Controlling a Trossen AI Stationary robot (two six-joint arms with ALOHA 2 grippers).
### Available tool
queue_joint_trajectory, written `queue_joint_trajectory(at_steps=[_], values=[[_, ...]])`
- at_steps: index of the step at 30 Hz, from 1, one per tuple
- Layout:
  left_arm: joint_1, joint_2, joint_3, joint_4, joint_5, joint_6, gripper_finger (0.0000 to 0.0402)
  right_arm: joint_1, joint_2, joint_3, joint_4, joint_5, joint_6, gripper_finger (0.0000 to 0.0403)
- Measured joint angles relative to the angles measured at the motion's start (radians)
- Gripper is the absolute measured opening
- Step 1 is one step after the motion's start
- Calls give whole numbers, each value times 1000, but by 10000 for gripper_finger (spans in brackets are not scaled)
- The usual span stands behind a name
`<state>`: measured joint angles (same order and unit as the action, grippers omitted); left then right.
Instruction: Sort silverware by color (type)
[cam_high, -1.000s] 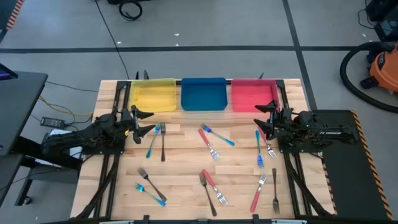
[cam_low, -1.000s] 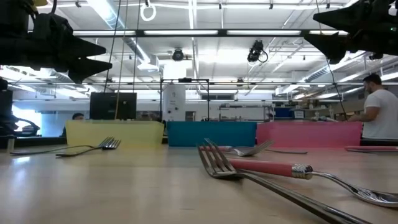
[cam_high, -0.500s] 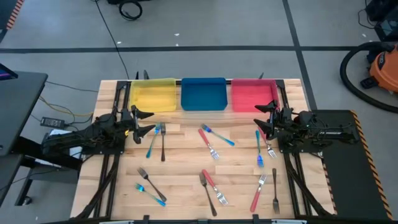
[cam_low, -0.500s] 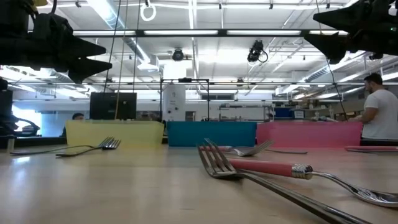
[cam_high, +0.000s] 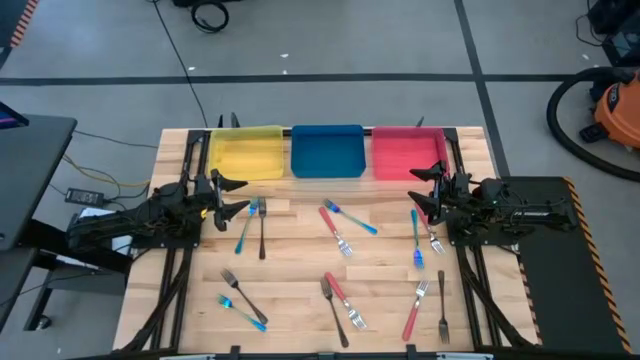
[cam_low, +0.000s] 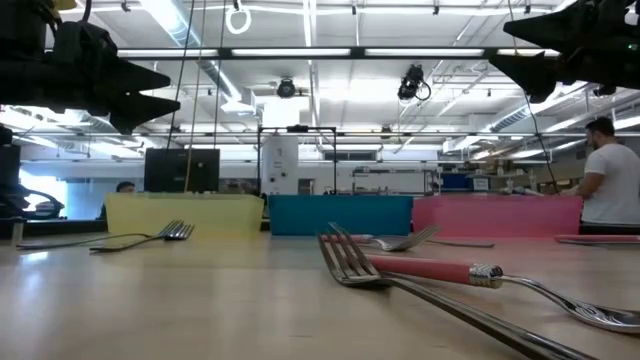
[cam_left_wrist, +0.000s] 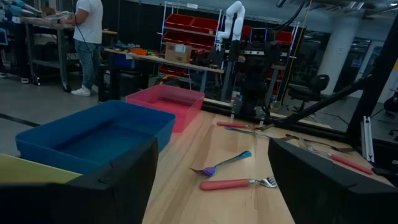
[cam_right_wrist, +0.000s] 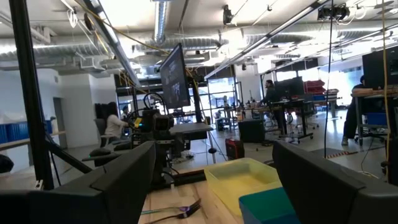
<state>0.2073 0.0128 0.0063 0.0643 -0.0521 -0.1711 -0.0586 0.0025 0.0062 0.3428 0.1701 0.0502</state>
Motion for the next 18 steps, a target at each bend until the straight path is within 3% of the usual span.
queue_joint_trajectory(at_steps=[18], values=[[0,0,0,0,0,0,306,0,0,0,1,24,0,334]])
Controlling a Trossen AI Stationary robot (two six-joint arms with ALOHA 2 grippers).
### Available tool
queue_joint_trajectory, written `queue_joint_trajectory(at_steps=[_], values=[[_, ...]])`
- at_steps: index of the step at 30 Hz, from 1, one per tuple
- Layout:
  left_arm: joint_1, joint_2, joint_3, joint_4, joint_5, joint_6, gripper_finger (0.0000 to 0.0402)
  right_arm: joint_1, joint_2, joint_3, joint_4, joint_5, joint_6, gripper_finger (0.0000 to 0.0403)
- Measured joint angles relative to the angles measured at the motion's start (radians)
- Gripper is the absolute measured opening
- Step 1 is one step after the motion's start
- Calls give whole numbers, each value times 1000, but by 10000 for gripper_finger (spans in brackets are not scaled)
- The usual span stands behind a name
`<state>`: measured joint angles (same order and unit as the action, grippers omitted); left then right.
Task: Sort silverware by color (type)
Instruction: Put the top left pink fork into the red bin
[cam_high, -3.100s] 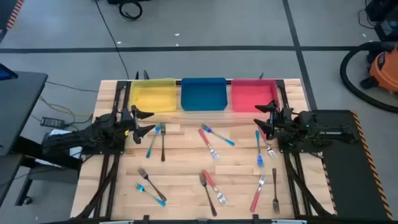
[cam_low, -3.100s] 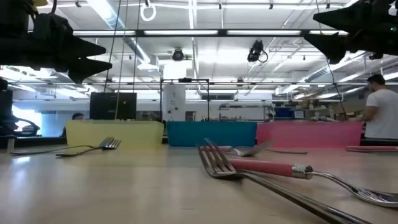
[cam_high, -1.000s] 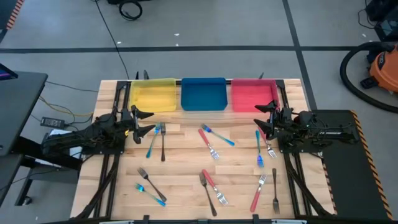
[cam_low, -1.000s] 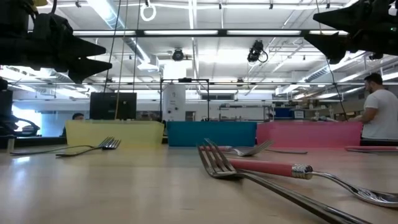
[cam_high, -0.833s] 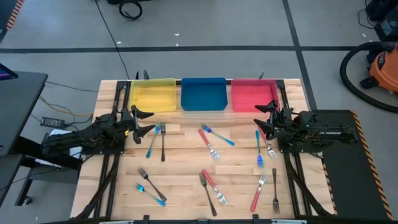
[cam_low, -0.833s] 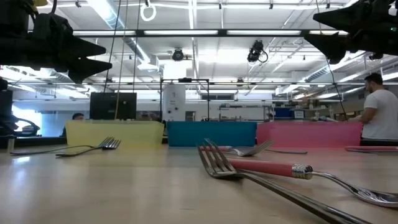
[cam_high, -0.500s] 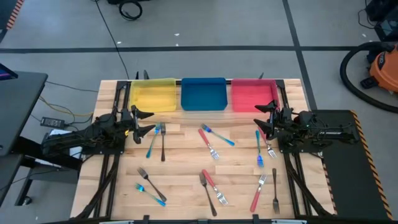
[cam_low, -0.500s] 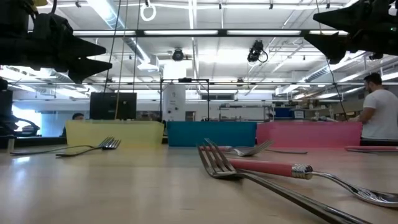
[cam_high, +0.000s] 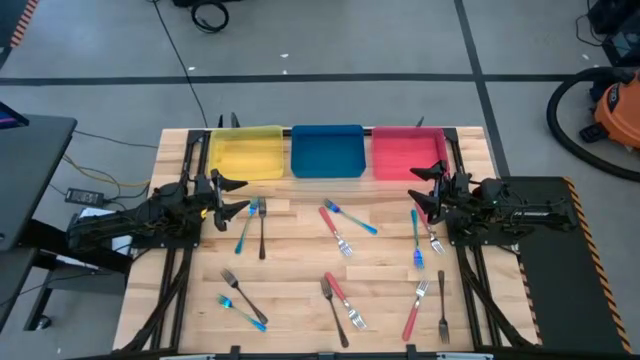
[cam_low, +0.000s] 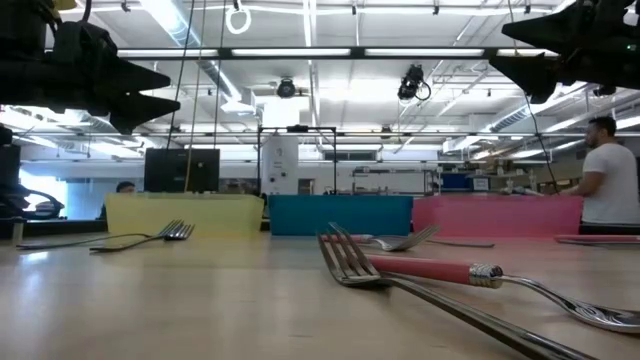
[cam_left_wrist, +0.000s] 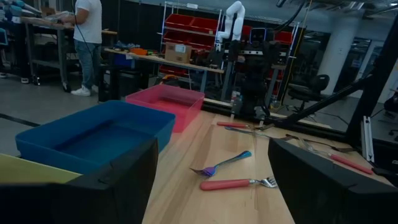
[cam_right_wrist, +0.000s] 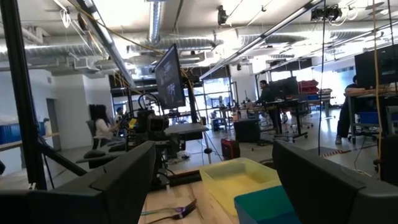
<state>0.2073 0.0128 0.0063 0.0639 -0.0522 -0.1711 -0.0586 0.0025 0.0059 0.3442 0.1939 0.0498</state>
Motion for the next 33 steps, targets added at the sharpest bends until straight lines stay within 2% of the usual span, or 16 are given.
queue_joint_trajectory(at_steps=[17,28,33], values=[[0,0,0,19,0,-10,306,0,0,0,55,-8,60,334],[0,0,0,120,0,-27,306,0,0,0,214,-7,80,334],[0,0,0,136,-21,2,306,-3,0,0,230,-6,78,334]])
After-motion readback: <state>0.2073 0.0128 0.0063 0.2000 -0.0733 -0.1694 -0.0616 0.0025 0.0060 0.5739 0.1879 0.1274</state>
